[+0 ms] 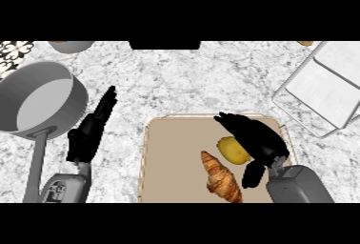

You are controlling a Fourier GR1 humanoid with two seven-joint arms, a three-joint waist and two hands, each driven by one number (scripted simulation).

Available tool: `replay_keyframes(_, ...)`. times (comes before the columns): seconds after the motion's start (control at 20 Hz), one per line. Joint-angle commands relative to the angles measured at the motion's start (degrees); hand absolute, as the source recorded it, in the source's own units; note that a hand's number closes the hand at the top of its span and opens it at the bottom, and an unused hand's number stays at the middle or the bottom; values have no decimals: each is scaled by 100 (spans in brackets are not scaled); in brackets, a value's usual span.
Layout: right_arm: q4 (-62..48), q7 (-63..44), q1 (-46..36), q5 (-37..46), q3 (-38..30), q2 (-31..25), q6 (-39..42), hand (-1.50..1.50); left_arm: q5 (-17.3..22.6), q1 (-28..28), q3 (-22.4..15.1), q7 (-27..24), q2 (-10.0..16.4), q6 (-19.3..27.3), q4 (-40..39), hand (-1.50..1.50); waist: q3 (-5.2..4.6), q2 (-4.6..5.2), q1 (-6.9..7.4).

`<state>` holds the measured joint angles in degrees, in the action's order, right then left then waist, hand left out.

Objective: Pick the lemon from the tray and place it in the tiered shelf

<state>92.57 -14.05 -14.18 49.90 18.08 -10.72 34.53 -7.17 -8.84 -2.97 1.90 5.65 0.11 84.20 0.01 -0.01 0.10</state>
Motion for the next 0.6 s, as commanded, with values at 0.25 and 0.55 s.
replay_keyframes(0.25, 63, 417, 390, 486, 367, -225, 161, 150, 1, -132, 229, -185, 38, -105, -274, 0, -2, -3, -32)
replay_keyframes(0.55, -66, 1042, 211, 777, 119, -314, -260, 150, -72, 177, 98, -52, -78, -143, 101, 0, -1, -3, -8)
